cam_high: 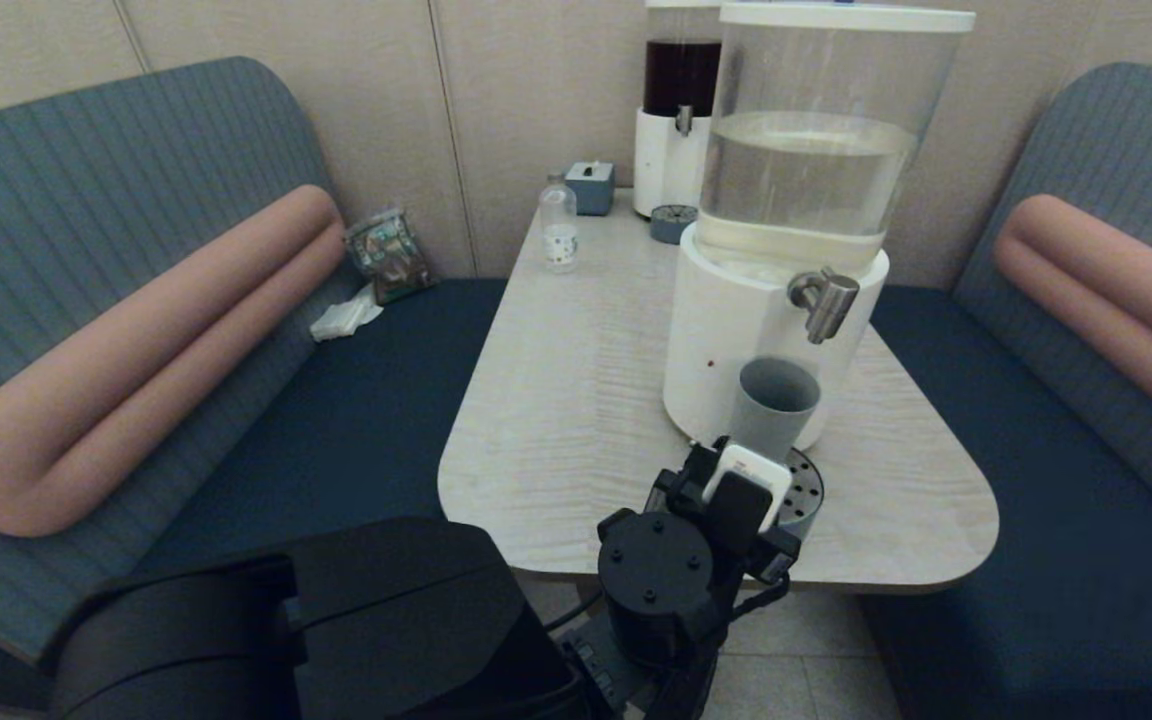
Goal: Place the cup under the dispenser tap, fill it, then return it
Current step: Place the cup next to the water dispenser
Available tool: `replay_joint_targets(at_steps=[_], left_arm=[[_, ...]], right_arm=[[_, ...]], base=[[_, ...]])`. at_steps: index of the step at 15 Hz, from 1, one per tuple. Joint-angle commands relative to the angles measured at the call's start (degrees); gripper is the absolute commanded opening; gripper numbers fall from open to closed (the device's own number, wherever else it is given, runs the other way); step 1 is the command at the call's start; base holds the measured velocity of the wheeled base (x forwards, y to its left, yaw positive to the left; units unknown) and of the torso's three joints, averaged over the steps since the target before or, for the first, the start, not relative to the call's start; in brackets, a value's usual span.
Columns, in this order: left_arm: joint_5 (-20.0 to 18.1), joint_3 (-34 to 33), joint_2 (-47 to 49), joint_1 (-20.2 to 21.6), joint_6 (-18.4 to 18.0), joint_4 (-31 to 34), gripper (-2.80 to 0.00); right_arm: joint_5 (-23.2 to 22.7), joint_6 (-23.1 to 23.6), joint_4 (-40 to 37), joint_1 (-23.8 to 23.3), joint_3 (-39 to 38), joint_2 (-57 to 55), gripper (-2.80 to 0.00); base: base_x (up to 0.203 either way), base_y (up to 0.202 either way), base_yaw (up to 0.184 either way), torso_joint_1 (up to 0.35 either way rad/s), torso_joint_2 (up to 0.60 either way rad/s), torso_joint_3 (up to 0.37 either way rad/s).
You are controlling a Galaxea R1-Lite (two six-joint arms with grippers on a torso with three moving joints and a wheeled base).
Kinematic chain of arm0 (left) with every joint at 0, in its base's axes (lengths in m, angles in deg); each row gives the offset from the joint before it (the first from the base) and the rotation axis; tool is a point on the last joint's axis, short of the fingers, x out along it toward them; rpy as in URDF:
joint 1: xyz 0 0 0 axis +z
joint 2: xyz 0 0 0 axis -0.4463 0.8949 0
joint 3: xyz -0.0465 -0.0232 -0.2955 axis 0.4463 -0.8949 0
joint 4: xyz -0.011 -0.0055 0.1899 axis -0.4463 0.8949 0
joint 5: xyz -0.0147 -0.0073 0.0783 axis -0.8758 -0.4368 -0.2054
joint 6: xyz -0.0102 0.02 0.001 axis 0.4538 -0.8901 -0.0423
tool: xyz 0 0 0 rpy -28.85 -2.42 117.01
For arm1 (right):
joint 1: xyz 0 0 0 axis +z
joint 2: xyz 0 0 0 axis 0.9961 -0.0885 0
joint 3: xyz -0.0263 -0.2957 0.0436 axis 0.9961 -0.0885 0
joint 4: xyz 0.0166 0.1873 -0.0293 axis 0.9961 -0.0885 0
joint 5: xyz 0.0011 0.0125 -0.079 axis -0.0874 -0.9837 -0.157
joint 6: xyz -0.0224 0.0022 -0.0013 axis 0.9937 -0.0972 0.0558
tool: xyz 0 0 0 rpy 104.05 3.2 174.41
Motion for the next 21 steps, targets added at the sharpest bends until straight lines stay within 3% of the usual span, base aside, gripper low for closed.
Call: replay_joint_targets(at_steps=[1,6,14,21], left_arm=[[0.2,0.4,0.1,-0.1,0.1,-0.5,0.00],[0.3,1.7,1.3,-0.2,0.5,-0.5,0.00],[0.4,11.7,7.0,0.0,0.1,-0.5,0.00],[0.0,15.9,9.4,1.5,0.0,-0.5,0.00]], right_arm=[[0.0,0.0,0.0,0.0,0.0,0.0,-2.80],[0.0,0.0,0.0,0.0,0.0,0.0,-2.80],[0.0,0.0,0.0,0.0,0.0,0.0,-2.80],[0.0,0.0,0.0,0.0,0.0,0.0,-2.80]], base=[[0.000,0.000,0.000,0.000,0.00,0.000],[0.000,0.000,0.000,0.000,0.00,0.000],[0.000,0.000,0.000,0.000,0.00,0.000],[0.000,0.000,0.000,0.000,0.00,0.000]])
